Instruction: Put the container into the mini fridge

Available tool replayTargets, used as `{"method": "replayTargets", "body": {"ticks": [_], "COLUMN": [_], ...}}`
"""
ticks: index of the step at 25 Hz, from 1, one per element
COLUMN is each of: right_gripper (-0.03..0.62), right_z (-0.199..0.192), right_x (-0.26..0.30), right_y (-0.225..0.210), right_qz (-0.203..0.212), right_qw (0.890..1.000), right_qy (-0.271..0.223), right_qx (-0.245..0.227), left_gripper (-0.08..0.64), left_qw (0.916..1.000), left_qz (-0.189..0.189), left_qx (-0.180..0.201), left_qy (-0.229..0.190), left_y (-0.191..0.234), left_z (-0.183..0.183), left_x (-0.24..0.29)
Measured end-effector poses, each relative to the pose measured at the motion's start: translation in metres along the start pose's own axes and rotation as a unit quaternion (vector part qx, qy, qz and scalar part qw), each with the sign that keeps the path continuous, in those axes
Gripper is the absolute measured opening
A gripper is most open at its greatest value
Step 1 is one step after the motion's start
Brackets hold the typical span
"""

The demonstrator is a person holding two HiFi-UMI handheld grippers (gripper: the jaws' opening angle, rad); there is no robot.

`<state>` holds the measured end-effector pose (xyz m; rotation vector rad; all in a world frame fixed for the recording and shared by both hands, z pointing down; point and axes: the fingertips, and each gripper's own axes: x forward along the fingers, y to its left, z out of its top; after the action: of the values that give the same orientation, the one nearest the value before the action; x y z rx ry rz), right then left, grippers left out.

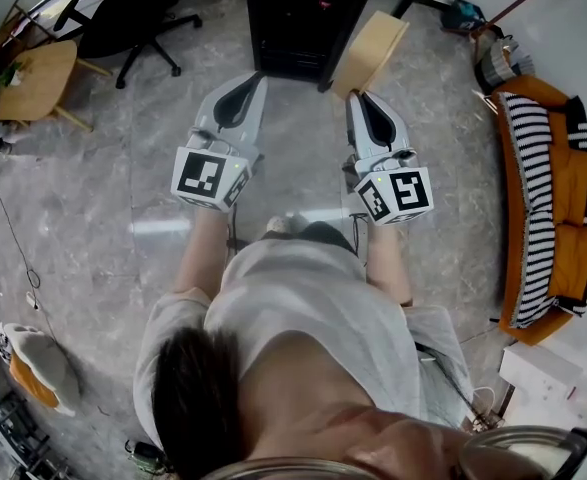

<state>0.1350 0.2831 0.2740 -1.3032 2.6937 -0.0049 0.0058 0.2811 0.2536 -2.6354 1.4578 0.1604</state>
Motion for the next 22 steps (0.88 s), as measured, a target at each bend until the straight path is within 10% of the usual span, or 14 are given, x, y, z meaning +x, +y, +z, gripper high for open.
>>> {"method": "replayTargets", "body": {"ticks": [22], "right_gripper": [0.008], "right_z": [-0.014], "right_x": [0.126], "right_y": [-0.091], "right_qz": [0.008], "right_qw": [1.0], "right_qy": [0.014], "right_qx": [0.002], "left_gripper": [0.002], "left_qw": [0.9999], "left_qz": [0.01], "left_qx": [-0.008], "left_qy": [-0.003], "left_y": [0.086], "left_z": [-0.024], "left_x": [0.124]}}
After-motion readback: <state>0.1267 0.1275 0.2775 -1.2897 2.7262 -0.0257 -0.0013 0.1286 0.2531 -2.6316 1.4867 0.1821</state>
